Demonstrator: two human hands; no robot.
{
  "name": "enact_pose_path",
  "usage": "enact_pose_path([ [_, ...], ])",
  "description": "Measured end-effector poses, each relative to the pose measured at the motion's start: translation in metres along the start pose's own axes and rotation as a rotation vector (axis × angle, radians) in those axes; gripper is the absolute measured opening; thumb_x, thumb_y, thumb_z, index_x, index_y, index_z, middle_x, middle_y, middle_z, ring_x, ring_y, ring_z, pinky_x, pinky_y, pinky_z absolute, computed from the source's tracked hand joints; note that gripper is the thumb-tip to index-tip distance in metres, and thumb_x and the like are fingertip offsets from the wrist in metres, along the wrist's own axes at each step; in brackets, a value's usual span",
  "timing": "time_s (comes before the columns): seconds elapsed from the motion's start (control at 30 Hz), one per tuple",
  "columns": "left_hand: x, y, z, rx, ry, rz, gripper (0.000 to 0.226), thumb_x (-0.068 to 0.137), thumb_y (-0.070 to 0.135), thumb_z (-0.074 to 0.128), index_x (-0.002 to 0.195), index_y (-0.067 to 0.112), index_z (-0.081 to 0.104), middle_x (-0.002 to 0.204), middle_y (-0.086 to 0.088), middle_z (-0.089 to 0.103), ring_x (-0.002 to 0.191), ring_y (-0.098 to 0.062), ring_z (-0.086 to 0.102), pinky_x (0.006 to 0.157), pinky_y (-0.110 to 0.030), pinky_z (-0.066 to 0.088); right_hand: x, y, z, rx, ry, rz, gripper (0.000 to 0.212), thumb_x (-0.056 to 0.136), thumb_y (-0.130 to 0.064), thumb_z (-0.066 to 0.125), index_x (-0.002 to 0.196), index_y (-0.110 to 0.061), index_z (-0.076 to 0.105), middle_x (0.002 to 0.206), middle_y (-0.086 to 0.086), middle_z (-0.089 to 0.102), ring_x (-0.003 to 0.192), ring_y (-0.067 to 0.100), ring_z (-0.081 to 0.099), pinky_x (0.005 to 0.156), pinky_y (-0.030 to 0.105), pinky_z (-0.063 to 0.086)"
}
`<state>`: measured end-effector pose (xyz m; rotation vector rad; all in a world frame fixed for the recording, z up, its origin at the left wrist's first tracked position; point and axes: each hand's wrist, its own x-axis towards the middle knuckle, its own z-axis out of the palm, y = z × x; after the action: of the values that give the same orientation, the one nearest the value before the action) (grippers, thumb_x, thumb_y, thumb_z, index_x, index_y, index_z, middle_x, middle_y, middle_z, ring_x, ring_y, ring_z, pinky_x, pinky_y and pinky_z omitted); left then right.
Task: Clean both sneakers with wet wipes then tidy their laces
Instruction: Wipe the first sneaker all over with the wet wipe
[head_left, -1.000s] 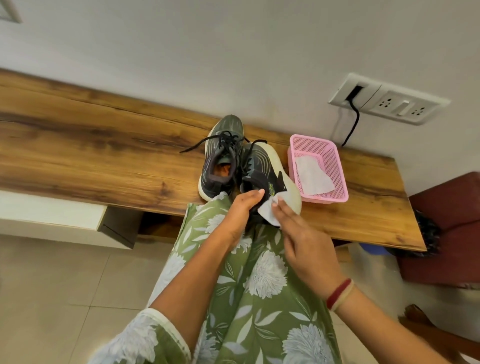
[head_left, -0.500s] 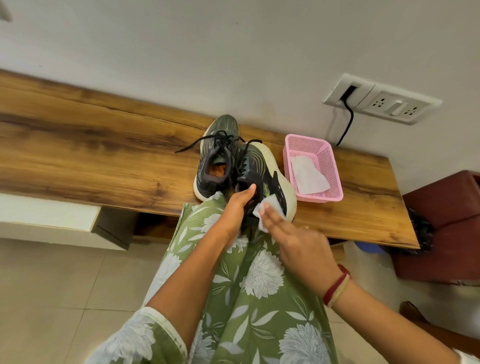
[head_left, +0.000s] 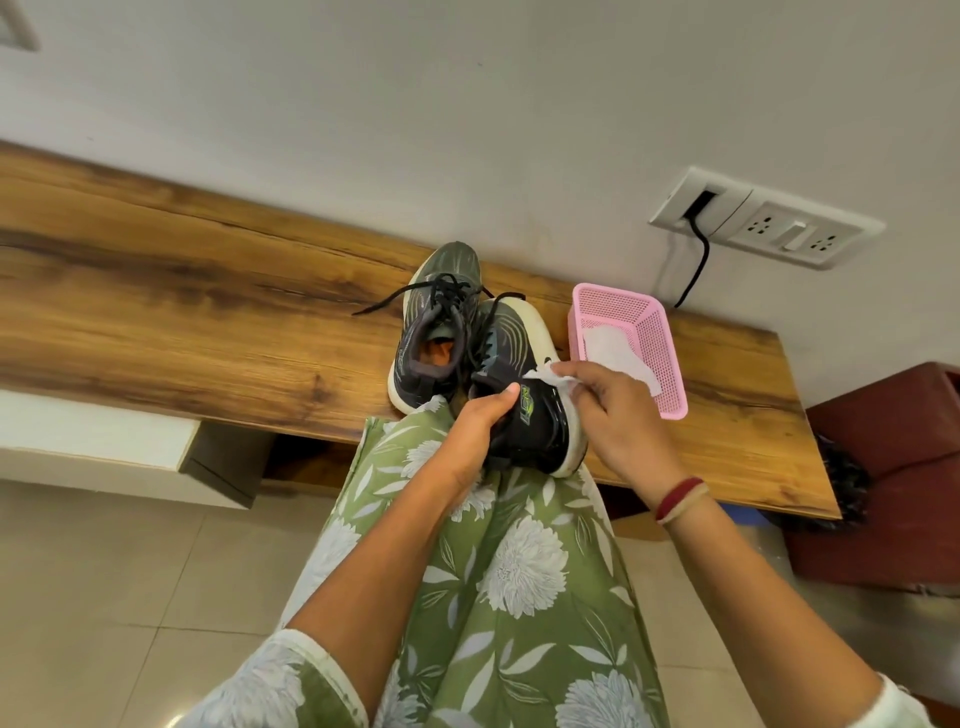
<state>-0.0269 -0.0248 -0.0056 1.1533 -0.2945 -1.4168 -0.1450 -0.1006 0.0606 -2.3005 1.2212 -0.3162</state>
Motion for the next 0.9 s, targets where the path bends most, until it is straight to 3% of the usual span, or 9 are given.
enact_pose_path([
  [0.13,0.001,-0.001,0.0,0.029,0.003,0.008,0.032,0.099,0.03,0.044,0.103,0.009,0.067,0.101,-0.008,0.071,0.094,-0.02,0.067,0.085,-0.029,0.051,-0.027,-0.005,-0.001,-0.216,0.007,-0.11,0.036,0.094,-0.014,0.047,0.125,-0.026,0.059,0.118,-0.004,0.065,0.097,0.016,0.062,0.078,0.027,0.046],
  [0.3,-0.001,-0.001,-0.001,-0.008,-0.028,0.028,0.034,0.099,0.029,0.043,0.103,0.007,0.069,0.106,-0.012,0.071,0.098,-0.022,0.067,0.09,-0.03,0.051,-0.053,-0.006,0.006,-0.396,0.066,-0.222,0.043,0.082,-0.006,0.062,0.122,-0.019,0.061,0.121,-0.003,0.065,0.089,0.018,0.069,0.061,0.032,0.056],
  [0.43,-0.003,-0.001,0.0,-0.001,-0.052,0.059,0.033,0.1,0.026,0.04,0.096,0.013,0.07,0.089,0.0,0.074,0.087,-0.014,0.069,0.078,-0.023,0.053,-0.031,-0.013,0.011,-0.376,0.007,-0.15,0.043,0.095,-0.014,0.044,0.137,-0.023,0.047,0.137,-0.006,0.052,0.115,0.015,0.058,0.086,0.032,0.049],
  [0.6,-0.002,-0.002,-0.001,-0.009,-0.046,0.056,0.033,0.1,0.025,0.04,0.098,0.008,0.069,0.088,-0.004,0.073,0.083,-0.014,0.069,0.074,-0.022,0.053,-0.029,-0.019,0.01,-0.355,-0.015,-0.099,0.044,0.096,-0.017,0.041,0.139,-0.027,0.044,0.141,-0.009,0.047,0.121,0.013,0.052,0.093,0.03,0.045],
  [0.67,0.0,-0.003,-0.002,-0.012,-0.039,0.049,0.034,0.1,0.026,0.042,0.096,0.004,0.068,0.089,-0.006,0.072,0.084,-0.018,0.067,0.082,-0.029,0.052,-0.048,-0.018,0.011,-0.411,0.019,-0.092,0.047,0.092,-0.015,0.048,0.137,-0.027,0.046,0.14,-0.01,0.047,0.11,0.012,0.06,0.084,0.03,0.052],
  [0.7,0.0,-0.003,-0.002,-0.016,-0.035,0.045,0.034,0.099,0.027,0.043,0.095,0.003,0.067,0.089,-0.007,0.071,0.085,-0.019,0.067,0.085,-0.032,0.05,-0.059,-0.018,0.012,-0.442,0.01,-0.092,0.049,0.087,-0.013,0.056,0.134,-0.026,0.051,0.137,-0.009,0.051,0.094,0.012,0.066,0.071,0.029,0.056],
  [0.8,0.001,-0.002,-0.001,-0.013,-0.043,0.045,0.033,0.099,0.025,0.043,0.093,0.004,0.067,0.089,-0.007,0.071,0.082,-0.018,0.068,0.083,-0.03,0.052,-0.081,-0.017,0.019,-0.49,0.019,-0.073,0.057,0.063,-0.007,0.076,0.118,-0.019,0.066,0.121,-0.005,0.064,0.052,0.009,0.062,0.037,0.022,0.047],
  [0.87,0.0,-0.002,0.0,-0.002,-0.044,0.042,0.033,0.099,0.026,0.043,0.091,0.004,0.067,0.086,-0.005,0.072,0.082,-0.017,0.067,0.082,-0.03,0.051,-0.079,-0.021,0.018,-0.496,0.002,-0.037,0.058,0.071,-0.01,0.071,0.126,-0.021,0.059,0.13,-0.007,0.058,0.057,0.009,0.063,0.041,0.023,0.049],
  [0.9,0.0,-0.003,0.0,0.003,-0.043,0.042,0.034,0.099,0.026,0.043,0.091,0.004,0.067,0.086,-0.005,0.072,0.083,-0.018,0.067,0.085,-0.032,0.05,-0.071,-0.022,0.016,-0.506,-0.001,-0.032,0.057,0.081,-0.013,0.061,0.135,-0.025,0.05,0.139,-0.01,0.048,0.071,0.009,0.066,0.052,0.026,0.054],
])
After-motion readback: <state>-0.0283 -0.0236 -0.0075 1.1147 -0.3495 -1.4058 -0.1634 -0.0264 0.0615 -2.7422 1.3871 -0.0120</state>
